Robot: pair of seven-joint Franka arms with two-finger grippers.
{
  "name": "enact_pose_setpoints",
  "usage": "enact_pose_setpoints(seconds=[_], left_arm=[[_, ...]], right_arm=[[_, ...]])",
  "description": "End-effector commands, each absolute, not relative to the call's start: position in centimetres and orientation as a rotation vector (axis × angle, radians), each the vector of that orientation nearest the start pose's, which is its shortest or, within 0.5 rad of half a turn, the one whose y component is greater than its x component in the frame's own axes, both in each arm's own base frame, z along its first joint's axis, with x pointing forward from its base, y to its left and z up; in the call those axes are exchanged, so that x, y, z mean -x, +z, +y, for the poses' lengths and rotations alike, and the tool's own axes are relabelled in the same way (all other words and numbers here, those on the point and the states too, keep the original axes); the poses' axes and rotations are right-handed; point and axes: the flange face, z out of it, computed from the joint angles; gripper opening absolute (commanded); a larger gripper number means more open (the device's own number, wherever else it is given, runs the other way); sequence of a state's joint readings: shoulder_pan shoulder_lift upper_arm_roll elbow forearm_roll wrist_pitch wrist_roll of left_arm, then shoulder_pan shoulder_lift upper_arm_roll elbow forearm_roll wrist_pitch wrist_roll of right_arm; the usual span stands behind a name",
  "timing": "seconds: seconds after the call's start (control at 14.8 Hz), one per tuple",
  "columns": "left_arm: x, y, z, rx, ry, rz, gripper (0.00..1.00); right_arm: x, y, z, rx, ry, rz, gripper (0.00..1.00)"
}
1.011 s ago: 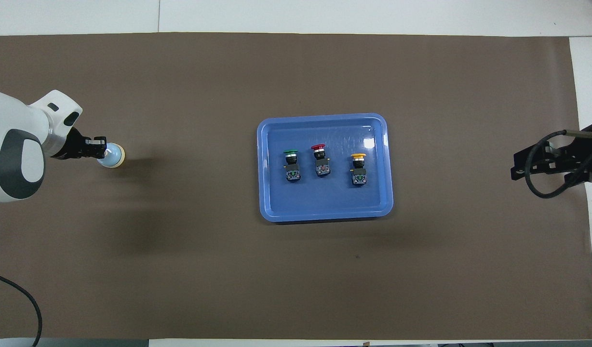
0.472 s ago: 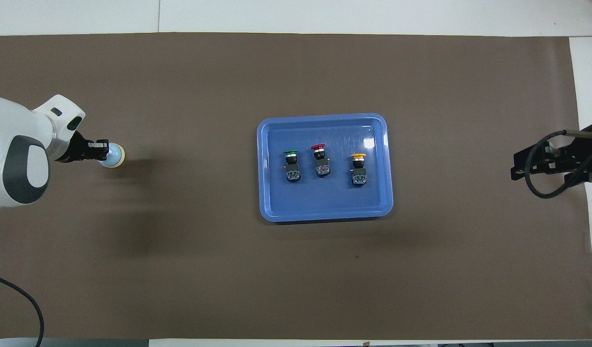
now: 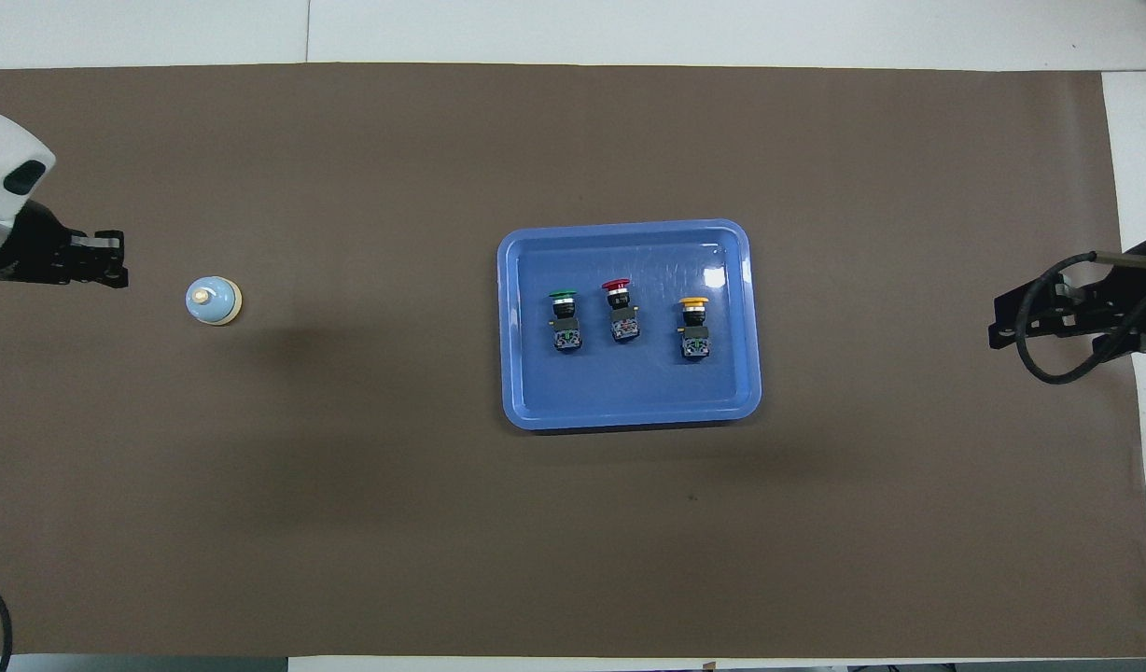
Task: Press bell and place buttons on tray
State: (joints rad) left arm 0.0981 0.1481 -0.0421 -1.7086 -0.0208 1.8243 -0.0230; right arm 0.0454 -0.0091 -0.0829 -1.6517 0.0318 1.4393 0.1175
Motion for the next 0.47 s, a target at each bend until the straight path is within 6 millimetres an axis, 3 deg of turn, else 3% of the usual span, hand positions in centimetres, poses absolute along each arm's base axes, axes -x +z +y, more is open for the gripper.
enact_pose_setpoints(seconds=[0.0,0.07,0.13,0.2,0.4], left_arm=[[-56.8,56.0,3.9,3.154,-0.003,-0.156,0.00],[-55.8,57.5,3.8,3.152,-0.010,-0.158,0.26],[-55.0,58.6,3.7,3.151,-0.015,-0.158,0.77],[-54.2,59.3,3.6,3.151,-0.003,-0.157,1.00],[-52.1,61.0,3.4,3.150,0.046,-0.151,1.00]], right_arm=[[-52.6,58.3,-1.9,3.098,0.305,0.211,1.00],[-52.6,58.3,-1.9,3.098,0.305,0.211,1.00],[-52.6,58.3,-1.9,3.098,0.305,0.211,1.00],[-52.6,58.3,-1.9,3.098,0.305,0.211,1.00],[-52.6,58.3,-1.8,3.098,0.305,0.208,1.00]])
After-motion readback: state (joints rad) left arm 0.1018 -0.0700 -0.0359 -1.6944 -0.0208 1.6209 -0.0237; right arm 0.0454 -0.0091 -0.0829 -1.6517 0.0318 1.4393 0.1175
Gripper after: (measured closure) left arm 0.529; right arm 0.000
